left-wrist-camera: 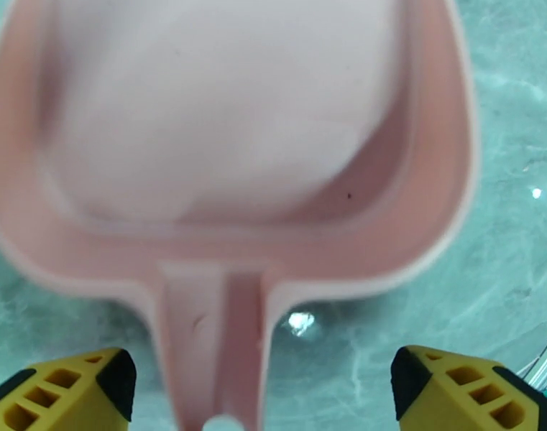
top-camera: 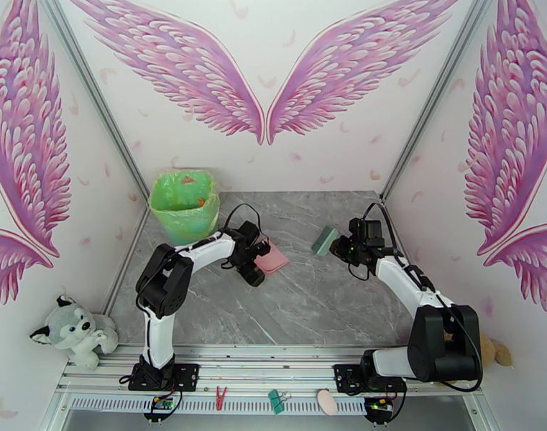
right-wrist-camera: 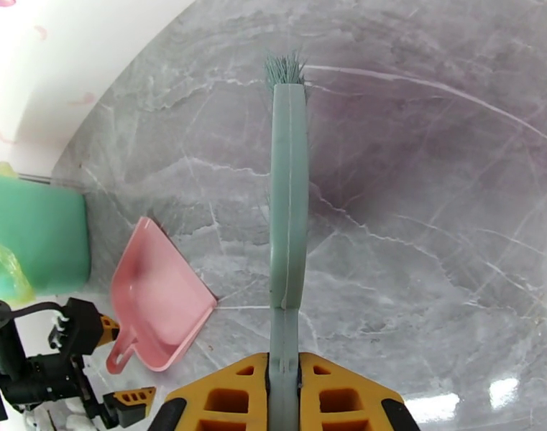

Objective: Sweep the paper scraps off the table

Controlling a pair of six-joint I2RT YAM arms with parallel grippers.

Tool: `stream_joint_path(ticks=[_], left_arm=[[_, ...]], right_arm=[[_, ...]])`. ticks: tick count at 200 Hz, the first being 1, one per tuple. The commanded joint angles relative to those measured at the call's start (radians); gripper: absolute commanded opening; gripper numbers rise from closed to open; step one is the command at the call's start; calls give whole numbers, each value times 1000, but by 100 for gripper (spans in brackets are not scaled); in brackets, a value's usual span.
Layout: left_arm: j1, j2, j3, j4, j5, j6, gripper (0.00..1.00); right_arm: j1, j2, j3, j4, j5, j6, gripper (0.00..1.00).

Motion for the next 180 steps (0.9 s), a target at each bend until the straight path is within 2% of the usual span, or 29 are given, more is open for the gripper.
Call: stream_joint_path(ticks=[1, 26, 49, 64, 81, 110, 162, 180], left_arm=[[5, -198, -28, 35, 41, -20, 99], [18, -351, -89, 86, 25, -45, 99], [61, -495, -221, 184, -48, -89, 99], [111, -589, -300, 242, -99, -120, 99], [175, -687, -401, 318, -133, -154, 99], [270, -832, -543, 429, -165, -205, 99], [332, -895, -628, 459, -173, -226, 99], [336, -906, -655, 480, -225, -227, 99]], right_arm=[[-9, 46, -12, 97, -41, 32, 0], [-11, 130, 23, 132, -81, 48, 0], [-10, 184, 22, 165, -100, 67, 4], [-10, 199, 9, 167, -83, 66, 9], [-10, 210, -8, 152, -43, 55, 19], [-12, 212, -35, 128, 6, 31, 27], [-11, 212, -64, 113, 33, 20, 36], [-12, 204, -68, 108, 36, 15, 38]])
